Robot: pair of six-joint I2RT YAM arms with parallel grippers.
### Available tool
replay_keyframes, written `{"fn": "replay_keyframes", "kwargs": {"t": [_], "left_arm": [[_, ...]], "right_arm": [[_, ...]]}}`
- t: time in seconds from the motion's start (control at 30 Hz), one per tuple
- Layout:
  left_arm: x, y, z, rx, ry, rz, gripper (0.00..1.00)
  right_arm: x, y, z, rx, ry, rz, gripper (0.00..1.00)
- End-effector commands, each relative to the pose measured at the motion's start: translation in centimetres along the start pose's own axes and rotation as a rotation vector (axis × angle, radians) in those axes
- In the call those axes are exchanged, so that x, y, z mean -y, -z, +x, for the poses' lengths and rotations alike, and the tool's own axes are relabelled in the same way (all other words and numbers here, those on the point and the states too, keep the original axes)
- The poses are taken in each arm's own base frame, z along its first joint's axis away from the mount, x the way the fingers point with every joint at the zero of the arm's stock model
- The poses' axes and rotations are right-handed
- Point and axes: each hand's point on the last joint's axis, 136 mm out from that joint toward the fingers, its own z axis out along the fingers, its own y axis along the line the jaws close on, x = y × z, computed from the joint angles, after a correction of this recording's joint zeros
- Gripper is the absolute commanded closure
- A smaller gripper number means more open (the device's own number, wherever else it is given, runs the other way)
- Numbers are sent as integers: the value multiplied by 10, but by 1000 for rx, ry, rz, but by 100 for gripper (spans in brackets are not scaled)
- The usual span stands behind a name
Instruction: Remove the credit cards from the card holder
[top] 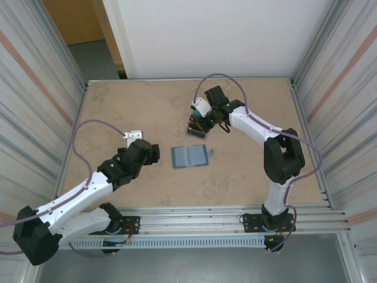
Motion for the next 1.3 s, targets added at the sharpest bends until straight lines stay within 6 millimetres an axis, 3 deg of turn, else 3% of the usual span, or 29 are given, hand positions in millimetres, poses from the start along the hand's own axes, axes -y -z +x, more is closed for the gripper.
{"fn": "replay_keyframes", "kwargs": {"t": [0.0,0.37,1.0,1.17,1.27], "left_arm": [[-8,-2,6,-13,9,-32,1],[-9,-3,4,-12,25,-29,1],[-9,-1,-1,-4,37,-23,1],[-7,-1,-2,-3,38,-16,1],[-7,-2,-2,-4,39,-15,1]], "right_arm": [[8,-4,4,-45,68,15,93],[19,-18,9,-92,103,15,93],[11,-35,21,-140,135,-56,92],[13,-34,20,-142,133,-45,86],[13,-34,20,-143,129,-44,75]]}}
